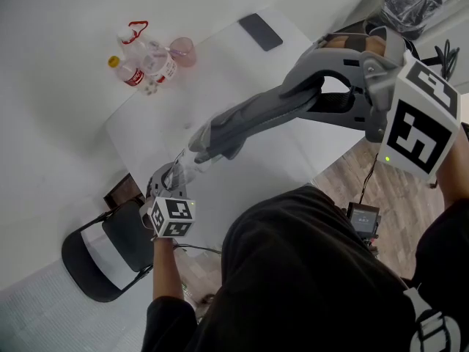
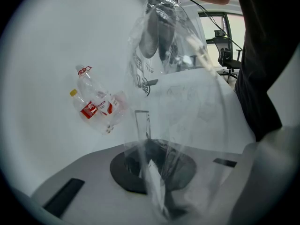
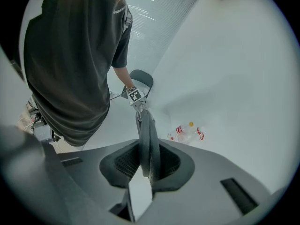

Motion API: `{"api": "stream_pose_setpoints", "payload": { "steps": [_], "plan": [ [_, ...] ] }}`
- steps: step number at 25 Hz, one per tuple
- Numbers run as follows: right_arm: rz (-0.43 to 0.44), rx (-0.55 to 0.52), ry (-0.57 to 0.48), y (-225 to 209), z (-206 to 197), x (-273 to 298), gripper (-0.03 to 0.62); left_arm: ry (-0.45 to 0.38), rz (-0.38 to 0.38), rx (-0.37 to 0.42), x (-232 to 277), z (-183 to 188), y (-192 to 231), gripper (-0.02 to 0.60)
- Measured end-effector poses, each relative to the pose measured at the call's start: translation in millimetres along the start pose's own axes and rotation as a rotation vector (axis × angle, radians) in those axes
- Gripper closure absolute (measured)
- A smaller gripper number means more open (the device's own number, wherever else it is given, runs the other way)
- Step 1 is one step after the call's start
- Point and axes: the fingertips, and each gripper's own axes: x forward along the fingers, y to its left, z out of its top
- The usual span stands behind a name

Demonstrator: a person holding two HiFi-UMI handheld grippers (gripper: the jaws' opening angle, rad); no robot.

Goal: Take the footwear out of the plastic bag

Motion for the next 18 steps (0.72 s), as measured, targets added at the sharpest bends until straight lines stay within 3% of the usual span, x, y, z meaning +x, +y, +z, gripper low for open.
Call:
{"api": "stream_pose_setpoints", "payload": {
  "steps": [10, 14, 18],
  "plan": [
    [-0.013, 0.011, -0.04, -4.0, -12.7, -29.4, 0.519, 0.047, -0.01, -0.024, -8.9, 9.3, -5.6, 0.558],
    [-0.045, 0.039, -0.045, -6.8, -17.8, -39.7, 0.519, 0.05, -0.022, -0.074, -9.0, 3.8, -6.7, 0.558],
    [-0.134, 0.145, -0.127, -14.6, -25.1, -54.1, 0.519, 0.05, -0.038, -0.157, -10.8, -4.5, -5.6, 0.558]
  ]
}}
